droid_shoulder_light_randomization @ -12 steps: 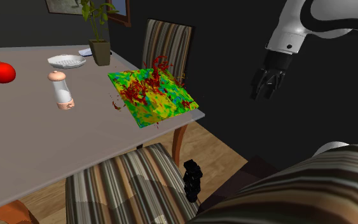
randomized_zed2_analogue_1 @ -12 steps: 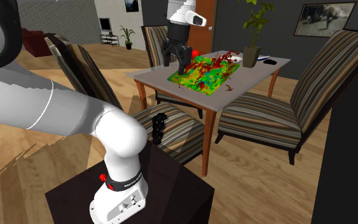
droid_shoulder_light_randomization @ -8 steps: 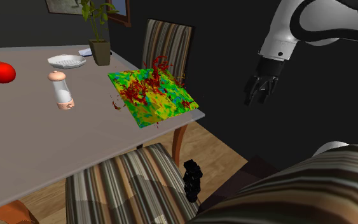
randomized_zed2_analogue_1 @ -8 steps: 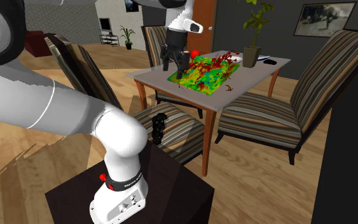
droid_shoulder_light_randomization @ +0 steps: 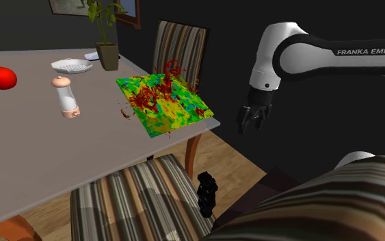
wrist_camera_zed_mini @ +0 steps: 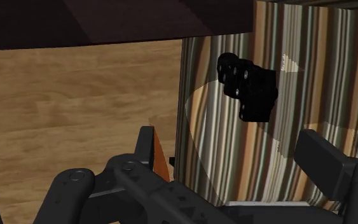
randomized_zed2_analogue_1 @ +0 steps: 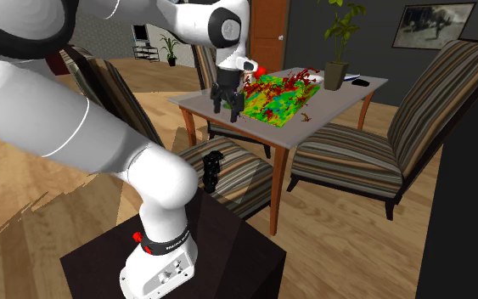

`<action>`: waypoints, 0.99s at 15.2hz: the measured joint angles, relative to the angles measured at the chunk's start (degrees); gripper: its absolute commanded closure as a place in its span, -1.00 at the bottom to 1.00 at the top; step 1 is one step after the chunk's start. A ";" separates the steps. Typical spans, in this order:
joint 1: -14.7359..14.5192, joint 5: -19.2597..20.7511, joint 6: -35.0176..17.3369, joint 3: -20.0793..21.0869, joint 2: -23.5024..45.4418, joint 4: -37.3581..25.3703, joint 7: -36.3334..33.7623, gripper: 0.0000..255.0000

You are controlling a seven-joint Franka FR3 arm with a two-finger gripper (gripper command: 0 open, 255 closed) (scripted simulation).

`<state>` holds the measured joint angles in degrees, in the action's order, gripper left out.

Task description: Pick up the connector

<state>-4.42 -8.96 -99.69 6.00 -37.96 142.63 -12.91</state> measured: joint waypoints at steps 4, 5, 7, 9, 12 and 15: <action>-1.36 -0.77 -6.79 3.95 5.30 2.15 -2.51 -1.00; -1.51 -0.70 -8.40 4.71 6.97 2.29 -2.93 -1.00; -2.21 -0.91 -12.33 7.03 10.94 2.62 -4.74 -1.00; -2.50 -0.51 -15.93 8.79 14.88 2.74 -6.09 -1.00; -2.66 0.86 -20.33 11.08 20.78 1.99 -8.25 -1.00; -3.07 2.78 -24.47 13.49 26.94 0.98 -11.39 -1.00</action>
<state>-7.49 -6.18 -124.16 19.49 -11.03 143.61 -24.29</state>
